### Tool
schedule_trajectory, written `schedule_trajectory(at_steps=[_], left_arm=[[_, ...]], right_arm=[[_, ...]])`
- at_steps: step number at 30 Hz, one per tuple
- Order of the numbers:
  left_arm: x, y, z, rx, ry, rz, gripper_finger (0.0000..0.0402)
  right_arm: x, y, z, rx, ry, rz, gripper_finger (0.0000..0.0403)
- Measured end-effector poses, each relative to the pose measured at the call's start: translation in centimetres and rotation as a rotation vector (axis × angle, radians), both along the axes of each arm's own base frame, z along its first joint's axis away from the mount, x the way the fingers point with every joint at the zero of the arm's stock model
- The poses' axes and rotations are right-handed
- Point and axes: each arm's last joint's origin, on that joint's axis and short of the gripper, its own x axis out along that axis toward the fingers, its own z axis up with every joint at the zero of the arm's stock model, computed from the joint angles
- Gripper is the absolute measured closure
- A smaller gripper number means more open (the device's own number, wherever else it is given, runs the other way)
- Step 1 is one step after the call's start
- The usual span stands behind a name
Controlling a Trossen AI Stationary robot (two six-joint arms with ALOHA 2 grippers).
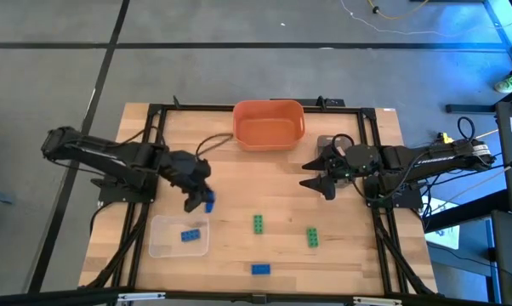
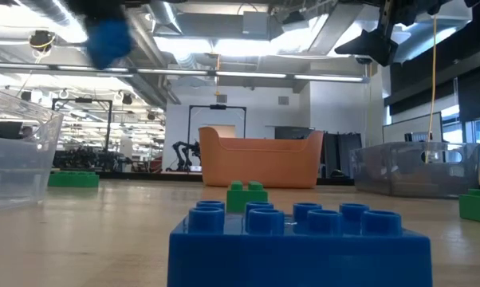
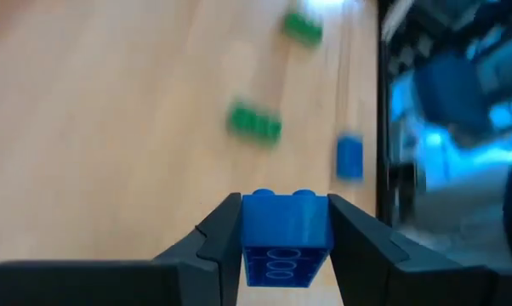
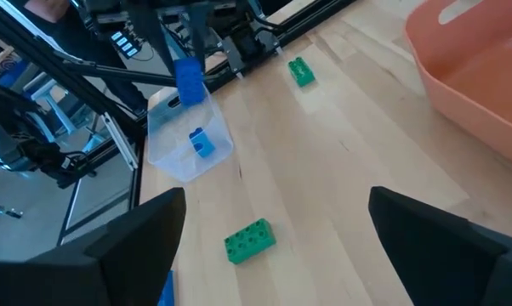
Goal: Sort & place blocks by color
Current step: Put the blue 8 stud game piece block into the transparent bin
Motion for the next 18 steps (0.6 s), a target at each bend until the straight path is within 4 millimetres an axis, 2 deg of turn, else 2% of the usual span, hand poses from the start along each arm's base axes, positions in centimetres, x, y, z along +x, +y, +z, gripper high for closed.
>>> schedule_trajectory(at_steps=[3,10,13,18], left_arm=[[-1.2,-1.3,-0.1,-0.015,0.155,-0.048,0.0274],[-3.7,-5.8,-0.8,-0.012,0.339,-0.162,0.0274],[-4.0,-7.3,-1.9,0.055,0.406,-0.215,0.0274],[-3.1,-9.4,-4.0,0.107,0.499,-0.302,0.0274]], right_arm=[[0.0,0.0,0.0,0.007,0.0,-0.003,0.0032],[0.0,0.0,0.0,0.011,0.0,-0.005,0.0032],[0.0,0.0,0.0,0.01,0.0,-0.005,0.0032],[0.0,-0.1,0.0,0.001,0.0,-0.025,0.0032]])
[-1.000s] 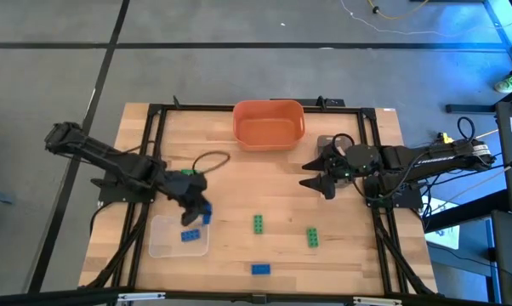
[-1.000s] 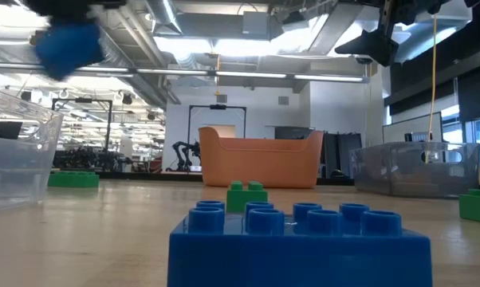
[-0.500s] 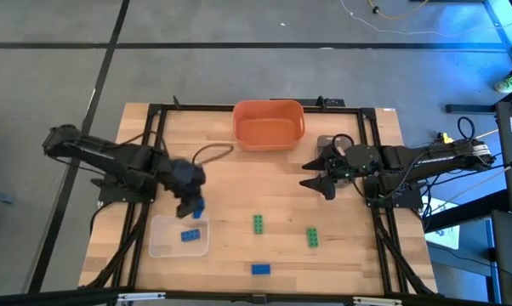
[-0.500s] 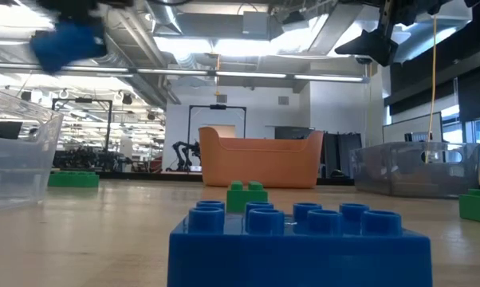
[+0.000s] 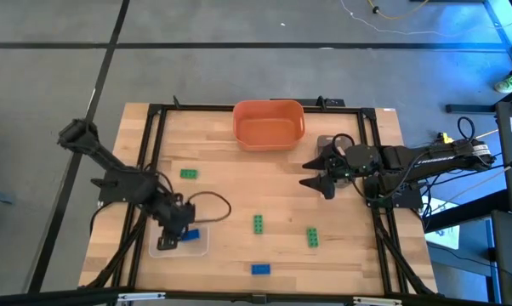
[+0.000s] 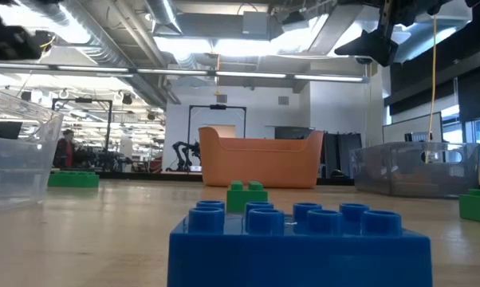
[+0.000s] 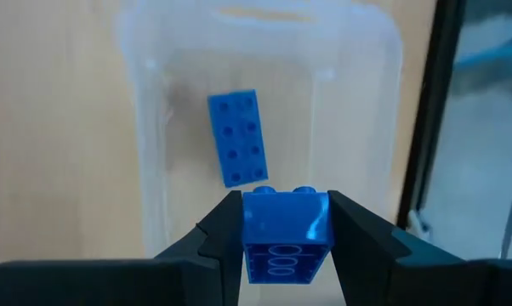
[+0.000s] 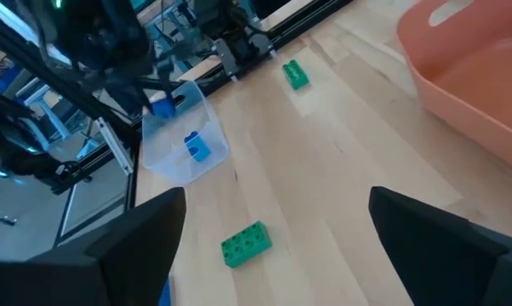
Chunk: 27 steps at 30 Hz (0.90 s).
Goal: Sort & place blocks by color
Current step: Put the blue 8 stud game piece block into the transparent bin, then put the top left green 8 stud game piece into the orange bin
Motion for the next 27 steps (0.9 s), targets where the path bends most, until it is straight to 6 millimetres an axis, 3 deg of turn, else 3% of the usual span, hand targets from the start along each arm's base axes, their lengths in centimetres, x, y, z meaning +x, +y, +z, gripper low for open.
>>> schedule_trajectory(at_steps=[8,13,23,27], left_arm=[[1.4,-1.6,-3.0,0.07,0.099,-0.072,0.027],[1.8,-1.2,-3.8,0.088,0.171,0.002,0.0218],[2.9,0.8,-3.6,0.0,0.224,0.037,0.0127],[3.5,2.0,-0.8,-0.093,0.128,0.032,0.0115]], right_arm=[[0.0,0.0,0.0,-0.002,0.004,-0.004,0.0032],[0.0,0.0,0.0,-0.004,0.005,-0.003,0.0032],[0.0,0.0,-0.1,-0.004,0.006,-0.003,0.0032],[0.0,0.0,-0.1,-0.003,0.006,-0.004,0.0032]])
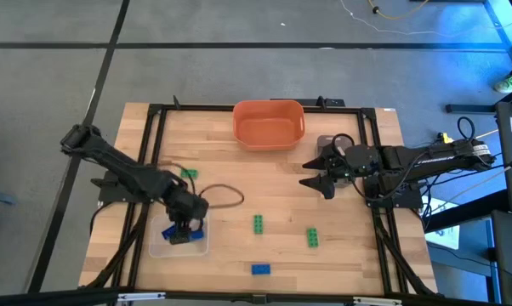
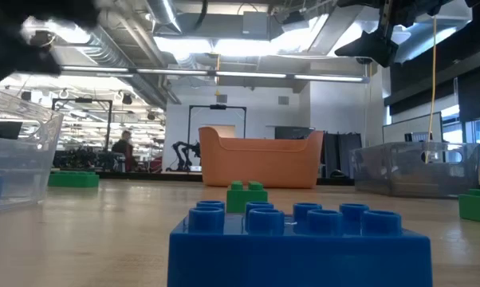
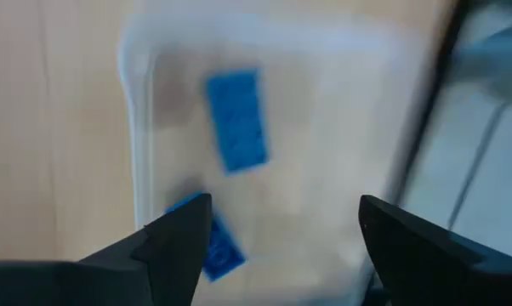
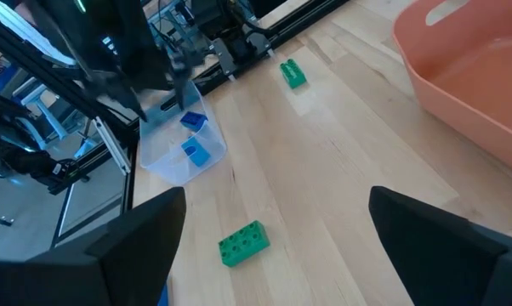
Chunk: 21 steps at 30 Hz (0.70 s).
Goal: Sort & place blocks by color
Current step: Put the top left green 8 stud game piece into the orange bin
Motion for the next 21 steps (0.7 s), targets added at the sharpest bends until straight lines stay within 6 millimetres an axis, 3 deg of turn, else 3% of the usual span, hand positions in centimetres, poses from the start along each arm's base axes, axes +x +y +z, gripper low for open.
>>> schedule_trajectory(at_steps=[7,12,17,21], left_arm=[[0.5,4.9,8.7,0.177,-0.528,0.184,0.0114],[-0.4,9.0,12.0,0.304,-0.828,0.384,0.0121],[-0.9,10.4,12.1,0.316,-1.106,0.477,0.0133],[-0.7,10.1,9.2,0.283,-1.151,0.484,0.0136]], right_arm=[[0.1,0.0,0.2,0.003,-0.024,0.0,0.0032],[0.2,0.0,0.5,-0.017,-0.06,0.01,0.0032],[0.2,0.0,0.6,-0.016,-0.063,0.009,0.0032],[0.3,0.0,0.6,-0.008,-0.072,0.007,0.0032]])
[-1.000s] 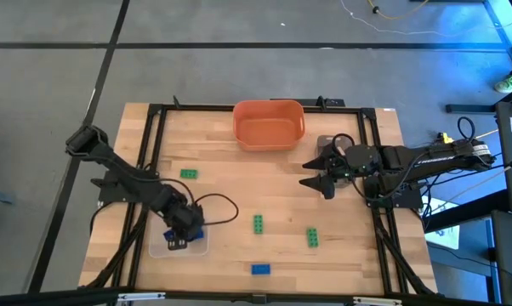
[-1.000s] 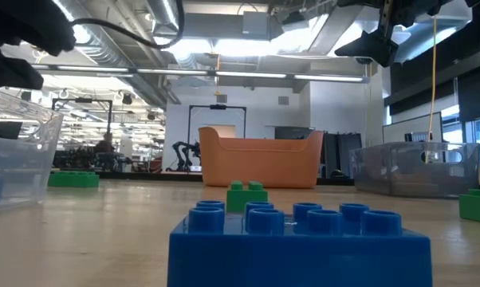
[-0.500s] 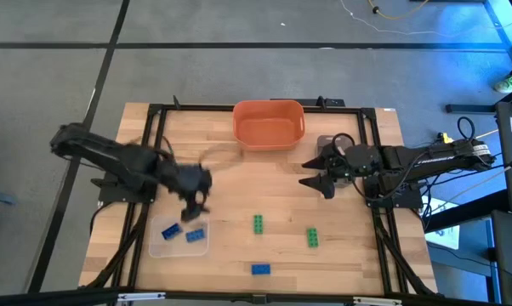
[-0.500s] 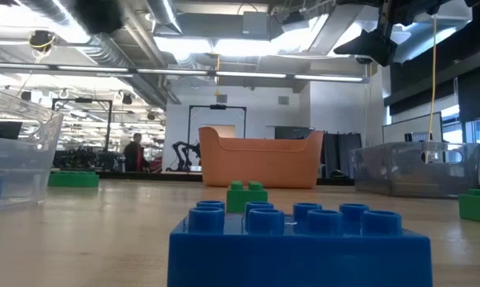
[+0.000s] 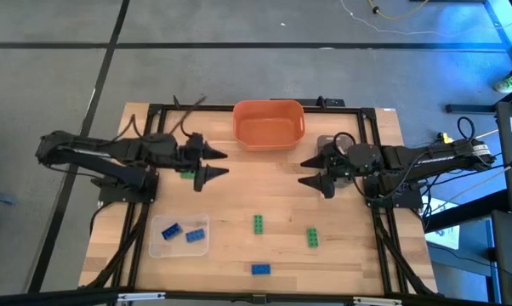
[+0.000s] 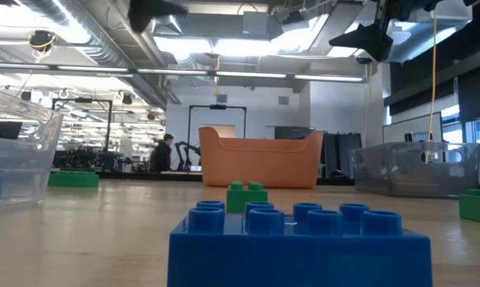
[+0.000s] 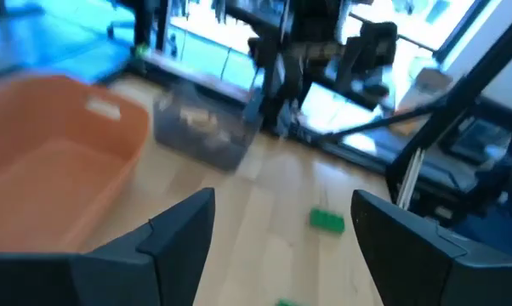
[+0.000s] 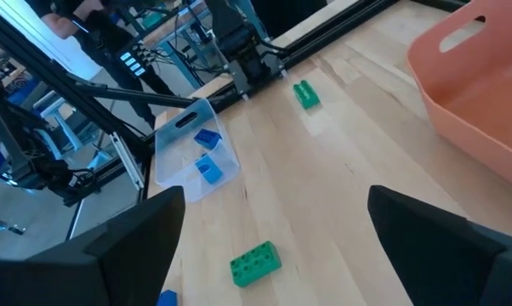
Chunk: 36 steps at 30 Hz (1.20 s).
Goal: Sort & place blocks by color
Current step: Put the top left green 8 stud game piece into the orange bin
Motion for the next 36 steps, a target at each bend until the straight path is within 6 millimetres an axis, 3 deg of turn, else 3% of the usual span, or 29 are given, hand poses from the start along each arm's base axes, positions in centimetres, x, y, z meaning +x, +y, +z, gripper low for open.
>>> schedule_trajectory(at_steps=[3,10,16,24,36], left_arm=[[0.1,-0.3,-1.6,-0.02,0.011,-0.012,0.0136],[0.1,-0.4,-2.0,-0.014,0.035,-0.036,0.0136],[-1.4,0.6,-3.7,0.081,0.459,-0.061,0.0136],[-2.8,2.5,-8.6,0.314,1.049,-0.261,0.0136],[-1.7,5.1,-14.6,0.368,1.296,-0.451,0.0136]], right_arm=[[0.0,0.0,0.1,0.003,-0.006,0.006,0.0032],[0.0,0.0,0.1,0.011,-0.012,0.004,0.0032],[0.0,0.0,0.1,0.027,-0.011,-0.001,0.0032],[0.0,0.0,0.1,0.029,-0.01,-0.001,0.0032],[0.0,0.0,0.0,0.028,-0.003,-0.002,0.0032]])
